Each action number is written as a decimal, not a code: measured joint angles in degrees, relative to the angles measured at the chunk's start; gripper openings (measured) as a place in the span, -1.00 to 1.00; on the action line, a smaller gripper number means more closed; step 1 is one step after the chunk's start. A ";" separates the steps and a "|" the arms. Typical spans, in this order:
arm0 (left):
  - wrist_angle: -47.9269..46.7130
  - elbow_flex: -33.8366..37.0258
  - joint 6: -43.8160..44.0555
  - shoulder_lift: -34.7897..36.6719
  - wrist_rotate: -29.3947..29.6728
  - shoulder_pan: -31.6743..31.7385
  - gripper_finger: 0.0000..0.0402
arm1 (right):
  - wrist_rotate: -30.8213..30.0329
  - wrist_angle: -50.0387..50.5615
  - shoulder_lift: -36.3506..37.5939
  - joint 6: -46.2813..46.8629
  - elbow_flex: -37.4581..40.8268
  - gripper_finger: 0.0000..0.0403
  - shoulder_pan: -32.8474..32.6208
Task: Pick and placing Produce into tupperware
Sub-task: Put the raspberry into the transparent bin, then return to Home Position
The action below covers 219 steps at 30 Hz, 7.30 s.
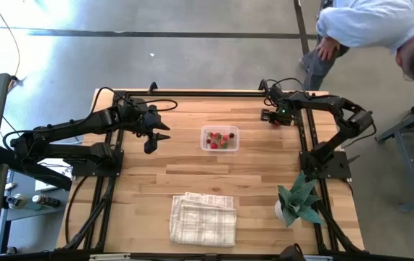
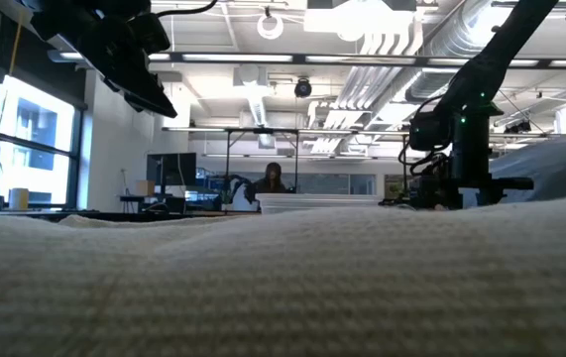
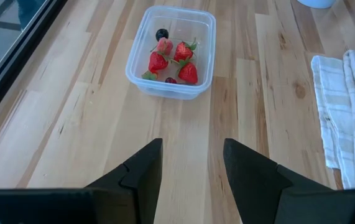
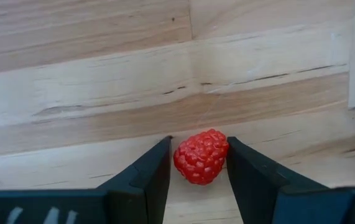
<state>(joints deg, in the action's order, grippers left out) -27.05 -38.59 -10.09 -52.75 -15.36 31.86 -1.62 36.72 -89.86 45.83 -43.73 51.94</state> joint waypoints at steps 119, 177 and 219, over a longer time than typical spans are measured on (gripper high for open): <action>0.00 0.00 0.01 -0.01 0.01 0.00 -0.21 | 2.05 17.13 -29.18 -35.57 -41.59 -0.54 -37.90; 0.00 0.00 -0.01 -0.02 -0.01 -0.01 -0.21 | -4.82 24.92 -5.97 -35.71 -41.70 -0.24 -44.70; 0.00 0.00 0.00 -0.01 -0.01 -0.01 -0.21 | -5.45 8.25 0.46 -45.97 -41.67 -0.24 -46.60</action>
<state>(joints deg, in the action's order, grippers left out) -27.05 -38.59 -10.10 -52.76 -15.38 31.86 -7.07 44.97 -89.41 -0.14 -85.41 5.34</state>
